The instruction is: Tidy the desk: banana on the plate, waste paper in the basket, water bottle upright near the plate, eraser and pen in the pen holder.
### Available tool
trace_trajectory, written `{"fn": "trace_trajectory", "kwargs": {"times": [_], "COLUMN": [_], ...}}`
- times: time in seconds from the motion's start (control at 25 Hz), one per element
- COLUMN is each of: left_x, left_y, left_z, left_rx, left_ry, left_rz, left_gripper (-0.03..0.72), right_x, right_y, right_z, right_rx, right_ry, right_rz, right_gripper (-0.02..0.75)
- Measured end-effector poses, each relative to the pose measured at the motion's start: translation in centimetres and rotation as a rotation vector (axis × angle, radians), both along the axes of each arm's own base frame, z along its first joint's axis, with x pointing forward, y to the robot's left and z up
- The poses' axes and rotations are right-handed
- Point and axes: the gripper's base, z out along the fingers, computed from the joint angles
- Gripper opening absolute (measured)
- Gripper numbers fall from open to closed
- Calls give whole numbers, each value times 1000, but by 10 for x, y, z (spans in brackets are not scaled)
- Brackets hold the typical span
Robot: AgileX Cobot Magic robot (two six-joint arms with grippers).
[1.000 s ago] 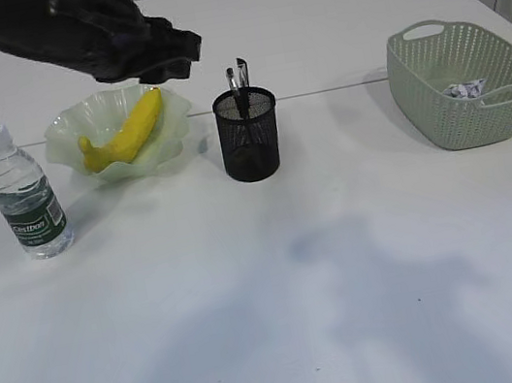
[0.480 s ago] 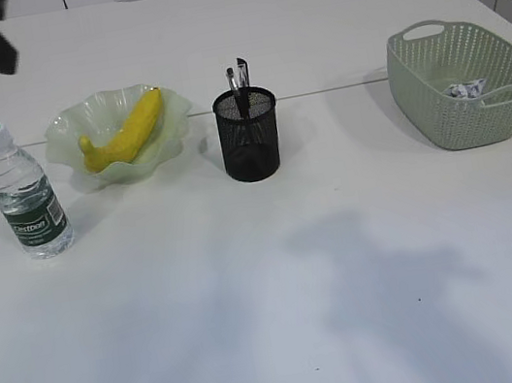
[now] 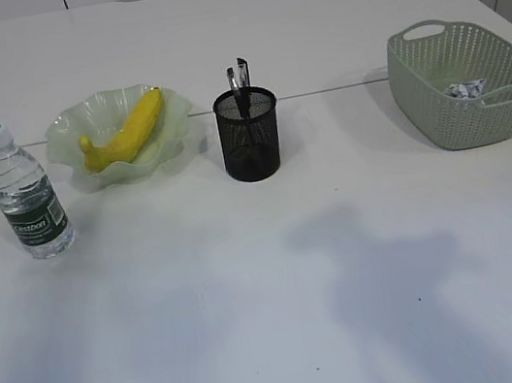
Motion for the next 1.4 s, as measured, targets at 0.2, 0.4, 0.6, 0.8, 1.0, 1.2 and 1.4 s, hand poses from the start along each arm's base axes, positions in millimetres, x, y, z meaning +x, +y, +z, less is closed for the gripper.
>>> {"fn": "trace_trajectory", "kwargs": {"times": [0.2,0.4,0.6,0.8,1.0,1.2,1.4], "left_x": [-42,-79,-117,-136,-143,-168,-198], "left_y": [-6,-12,-12,-13,-21,-25,-28], "left_z": [-1,11,27,33,30,35,29], "left_rx": [-12,1,85,82,54,48,47], "left_ry": [-57,-135,-202,-245,-195,-242,-292], "left_rz": [8,3,21,69,11,-2,2], "left_gripper": [238,238,238,238,238,238,238], "right_x": [11,20,22,7,-23,-60,-102], "right_y": [-13,-30,-37,-60,-69,-74,-80], "right_z": [3,6,8,23,37,41,38], "right_rx": [-5,7,18,37,60,108,135], "right_ry": [-75,-139,-155,-211,-251,-321,-404], "right_rz": [-59,-140,-184,-291,-348,-380,-397], "right_gripper": [239,239,239,239,239,239,239]}}
